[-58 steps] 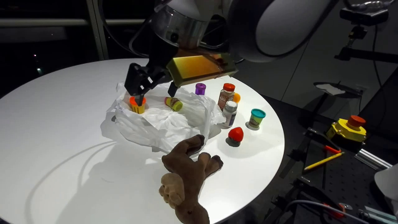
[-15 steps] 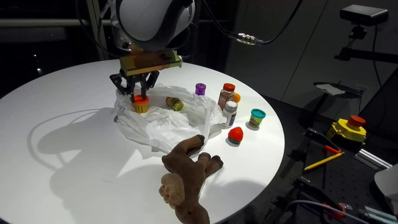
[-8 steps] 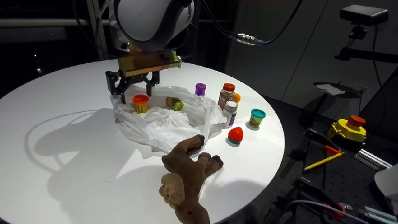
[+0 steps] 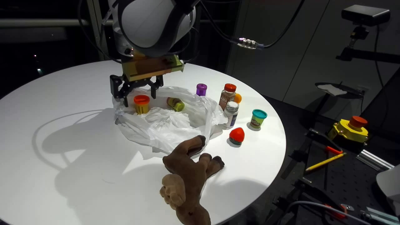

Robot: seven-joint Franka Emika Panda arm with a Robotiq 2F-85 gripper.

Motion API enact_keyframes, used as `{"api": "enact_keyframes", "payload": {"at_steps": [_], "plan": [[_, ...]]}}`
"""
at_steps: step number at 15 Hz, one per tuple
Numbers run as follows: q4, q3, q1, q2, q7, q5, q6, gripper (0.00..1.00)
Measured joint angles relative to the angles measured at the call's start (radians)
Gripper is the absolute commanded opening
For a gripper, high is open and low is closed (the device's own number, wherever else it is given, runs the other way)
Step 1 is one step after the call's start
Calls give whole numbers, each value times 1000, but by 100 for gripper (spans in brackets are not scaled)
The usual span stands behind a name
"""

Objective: Pick the object in the plastic bag and put them on the table

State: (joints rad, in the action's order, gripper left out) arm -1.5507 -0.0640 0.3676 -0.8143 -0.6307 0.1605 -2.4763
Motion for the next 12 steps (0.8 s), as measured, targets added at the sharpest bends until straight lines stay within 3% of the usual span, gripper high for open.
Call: {"api": "enact_keyframes", "payload": {"at_steps": [12], "plan": [[46, 0, -33, -13, 0, -33, 26, 100]]}}
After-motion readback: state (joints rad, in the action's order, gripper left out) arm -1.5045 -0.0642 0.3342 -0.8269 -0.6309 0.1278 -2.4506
